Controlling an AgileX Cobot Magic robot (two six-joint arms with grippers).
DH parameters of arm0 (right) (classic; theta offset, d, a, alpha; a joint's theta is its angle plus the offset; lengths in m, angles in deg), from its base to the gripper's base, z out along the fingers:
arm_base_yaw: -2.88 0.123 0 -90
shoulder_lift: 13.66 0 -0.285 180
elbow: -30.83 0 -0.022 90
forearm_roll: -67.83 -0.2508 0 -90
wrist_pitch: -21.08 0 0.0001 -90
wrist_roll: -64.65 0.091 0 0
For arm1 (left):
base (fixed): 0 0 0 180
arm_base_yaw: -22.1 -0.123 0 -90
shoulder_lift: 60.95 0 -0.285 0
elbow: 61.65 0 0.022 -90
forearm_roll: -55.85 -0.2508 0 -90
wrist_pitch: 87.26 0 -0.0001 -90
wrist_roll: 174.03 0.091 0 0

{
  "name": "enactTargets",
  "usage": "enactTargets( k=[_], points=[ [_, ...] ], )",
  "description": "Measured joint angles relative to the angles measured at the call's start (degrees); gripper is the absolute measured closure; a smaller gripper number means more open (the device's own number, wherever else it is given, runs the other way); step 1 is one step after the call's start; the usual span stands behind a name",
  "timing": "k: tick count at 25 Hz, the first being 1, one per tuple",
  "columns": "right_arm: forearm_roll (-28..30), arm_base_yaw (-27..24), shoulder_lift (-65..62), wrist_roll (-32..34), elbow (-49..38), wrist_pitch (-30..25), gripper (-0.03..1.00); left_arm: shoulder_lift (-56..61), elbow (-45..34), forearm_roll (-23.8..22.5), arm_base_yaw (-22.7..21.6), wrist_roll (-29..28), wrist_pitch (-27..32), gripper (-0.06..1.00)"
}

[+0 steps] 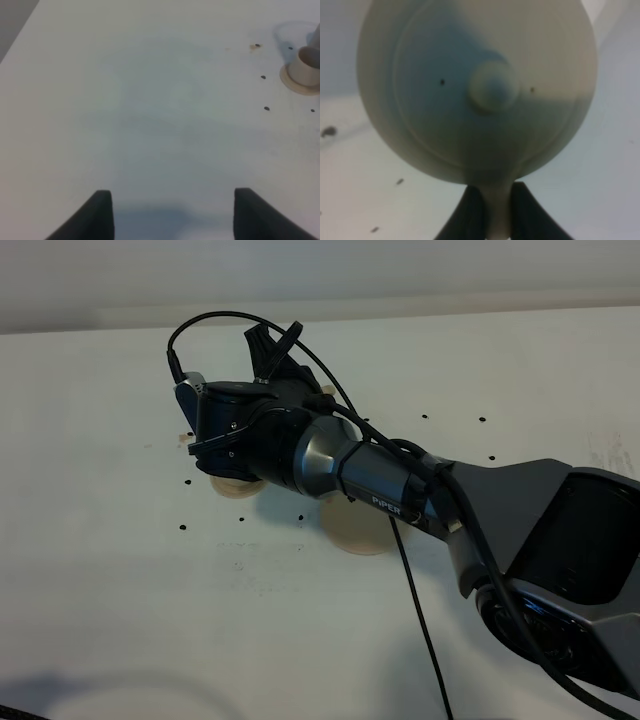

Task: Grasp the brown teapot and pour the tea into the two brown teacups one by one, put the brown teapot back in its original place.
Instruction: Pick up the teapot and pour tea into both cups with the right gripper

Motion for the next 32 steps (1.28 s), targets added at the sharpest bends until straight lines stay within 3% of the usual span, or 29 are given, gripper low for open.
enactTargets(
  k=[32],
  points=[
    [7.73, 1.13, 1.61, -5.55, 0.0, 0.67, 0.87, 0.0, 0.0, 0.0, 0.0, 0.0, 0.0, 0.45]
  ],
)
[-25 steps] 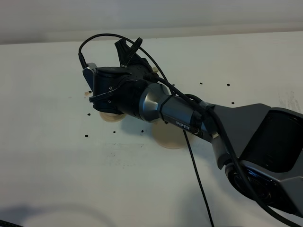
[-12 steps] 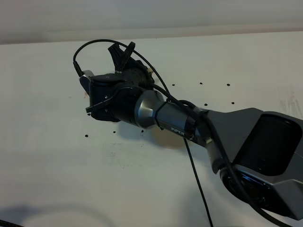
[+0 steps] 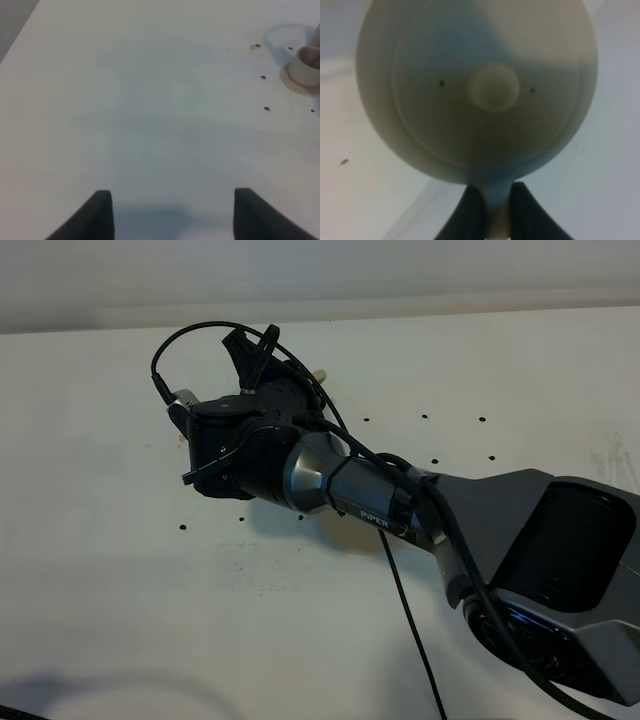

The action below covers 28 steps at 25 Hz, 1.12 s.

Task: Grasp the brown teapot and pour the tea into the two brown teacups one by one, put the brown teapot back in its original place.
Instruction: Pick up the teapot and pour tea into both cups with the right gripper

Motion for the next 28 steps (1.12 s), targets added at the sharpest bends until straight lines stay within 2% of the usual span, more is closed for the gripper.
enactTargets(
  k=[28],
  points=[
    [5.71, 0.0, 0.51, -5.31, 0.0, 2.56, 0.87, 0.0, 0.0, 0.0, 0.0, 0.0, 0.0, 0.45]
  ],
)
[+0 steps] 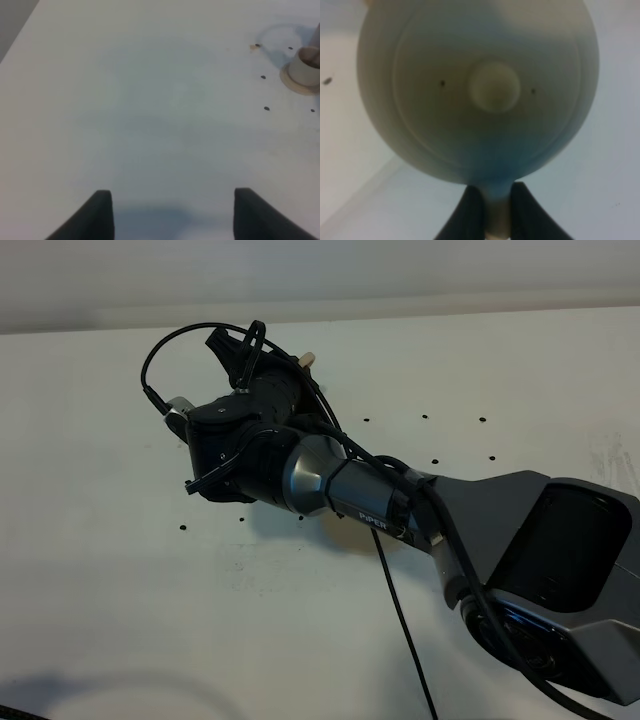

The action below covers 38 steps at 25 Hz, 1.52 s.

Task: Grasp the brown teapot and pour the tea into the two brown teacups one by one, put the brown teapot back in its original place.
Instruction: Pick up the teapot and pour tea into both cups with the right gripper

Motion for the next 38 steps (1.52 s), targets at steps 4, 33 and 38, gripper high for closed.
enactTargets(
  k=[4, 33, 38],
  points=[
    [0.12, 0.0, 0.0, -1.78, 0.0, 0.07, 0.87, 0.0, 0.0, 0.0, 0.0, 0.0, 0.0, 0.45],
    [1.94, 0.0, 0.0, -8.53, 0.0, 2.16, 0.87, 0.0, 0.0, 0.0, 0.0, 0.0, 0.0, 0.45],
    [2.21, 0.0, 0.0, -8.58, 0.0, 2.58, 0.87, 0.0, 0.0, 0.0, 0.0, 0.0, 0.0, 0.45]
  ],
)
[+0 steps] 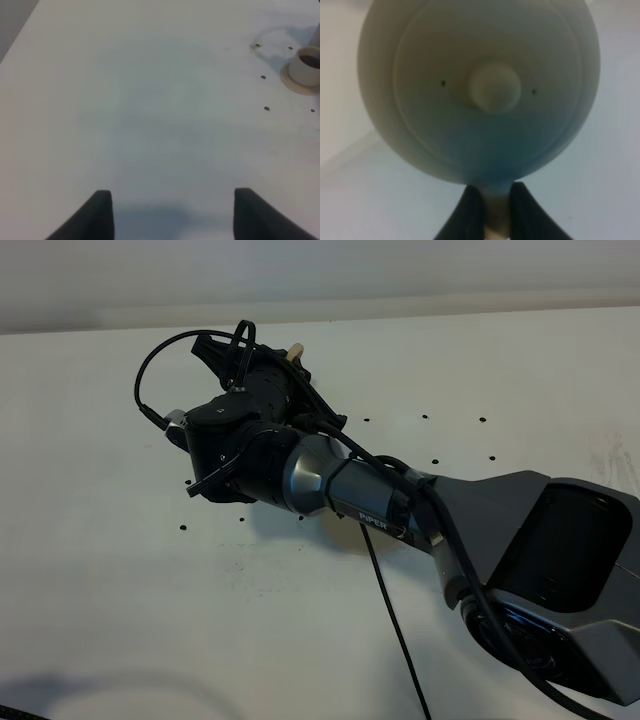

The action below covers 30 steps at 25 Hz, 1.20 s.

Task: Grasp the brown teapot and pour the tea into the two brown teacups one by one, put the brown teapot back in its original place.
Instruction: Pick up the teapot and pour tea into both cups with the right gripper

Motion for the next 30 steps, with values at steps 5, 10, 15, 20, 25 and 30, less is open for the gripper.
enactTargets(
  k=[5, 10, 15, 20, 25, 30],
  points=[
    [0.0, 0.0, 0.0, 0.0, 0.0, 0.06, 0.87, 0.0, 0.0, 0.0, 0.0, 0.0, 0.0, 0.45],
    [-0.33, 0.0, 0.0, 1.52, 0.0, 0.06, 0.87, 0.0, 0.0, 0.0, 0.0, 0.0, 0.0, 0.45],
    [-3.99, 0.0, 0.0, 5.9, 0.0, -0.43, 0.87, 0.0, 0.0, 0.0, 0.0, 0.0, 0.0, 0.45],
    [-5.75, 0.0, 0.0, 10.62, 0.18, -3.24, 0.87, 0.0, 0.0, 0.0, 0.0, 0.0, 0.0, 0.45],
    [-8.84, 0.0, 0.0, 11.95, 2.03, -7.96, 0.87, 0.0, 0.0, 0.0, 0.0, 0.0, 0.0, 0.45],
    [-16.42, 0.23, 0.0, 12.26, 5.1, -11.42, 0.87, 0.0, 0.0, 0.0, 0.0, 0.0, 0.0, 0.45]
  ],
)
